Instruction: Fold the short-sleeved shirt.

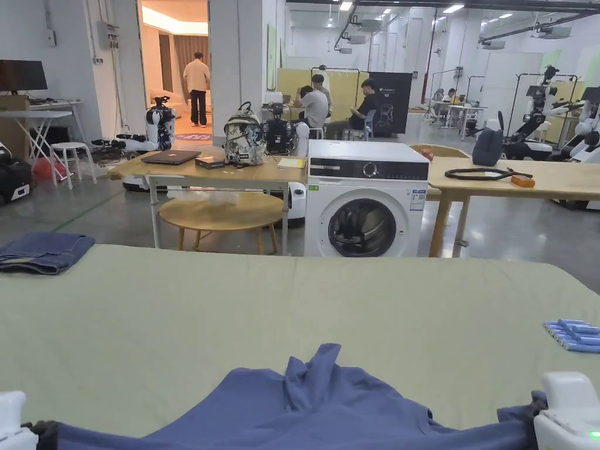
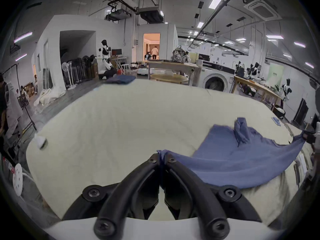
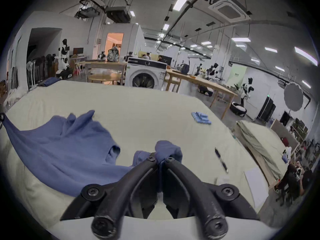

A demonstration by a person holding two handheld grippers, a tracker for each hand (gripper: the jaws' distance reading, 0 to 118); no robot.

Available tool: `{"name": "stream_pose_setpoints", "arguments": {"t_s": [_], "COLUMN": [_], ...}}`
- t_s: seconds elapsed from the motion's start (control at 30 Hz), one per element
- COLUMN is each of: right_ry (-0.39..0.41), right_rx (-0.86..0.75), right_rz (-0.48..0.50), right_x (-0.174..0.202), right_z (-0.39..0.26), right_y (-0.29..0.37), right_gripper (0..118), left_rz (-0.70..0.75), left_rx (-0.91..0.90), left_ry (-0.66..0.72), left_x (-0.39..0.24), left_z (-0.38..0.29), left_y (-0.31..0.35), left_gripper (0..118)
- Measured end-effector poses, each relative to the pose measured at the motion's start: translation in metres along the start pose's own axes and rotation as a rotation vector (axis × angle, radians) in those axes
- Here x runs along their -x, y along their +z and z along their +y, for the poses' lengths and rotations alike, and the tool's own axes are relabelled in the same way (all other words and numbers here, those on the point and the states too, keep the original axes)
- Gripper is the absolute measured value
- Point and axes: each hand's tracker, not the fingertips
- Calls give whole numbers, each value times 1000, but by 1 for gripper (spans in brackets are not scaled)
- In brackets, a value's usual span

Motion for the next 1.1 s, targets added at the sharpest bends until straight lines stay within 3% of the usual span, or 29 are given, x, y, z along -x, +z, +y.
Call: {"name": "stream_pose_setpoints", "arguments": {"t_s": [0.23, 0.43, 0.47, 0.53, 0.6, 0.63, 0.83, 1.03, 1.1], "right_ry": [12, -5, -8, -10, -33, -48, -75, -123, -128], "right_rx": [106, 139, 129, 105, 70, 48, -142, -305, -340], "right_rz": [-2, -19, -23, -32, -25, -24, 34, 105, 102], "right_x": [13, 14, 13, 16, 16, 19, 51, 103, 118], "right_z": [-57, -75, -72, -68, -62, -59, -28, 5, 12], "right_y": [-8, -17, -13, -9, -2, 1, 20, 38, 43], "right_gripper": [2, 6, 10, 30, 59, 65, 65, 64, 53], "left_rz": [29, 26, 28, 42, 62, 62, 16, -28, -38], "left_rx": [111, 129, 124, 101, 55, 6, -113, -279, -318], "left_ry": [10, -38, -43, -47, -46, -42, -87, -133, -145], "left_x": [17, 22, 22, 20, 21, 20, -15, -89, -98], "left_z": [-59, -70, -69, -64, -57, -53, -31, -6, -4], "left_y": [-22, -27, -26, -21, -13, -8, 10, 36, 21], "left_gripper": [0, 0, 0, 15, 24, 28, 32, 31, 31]}}
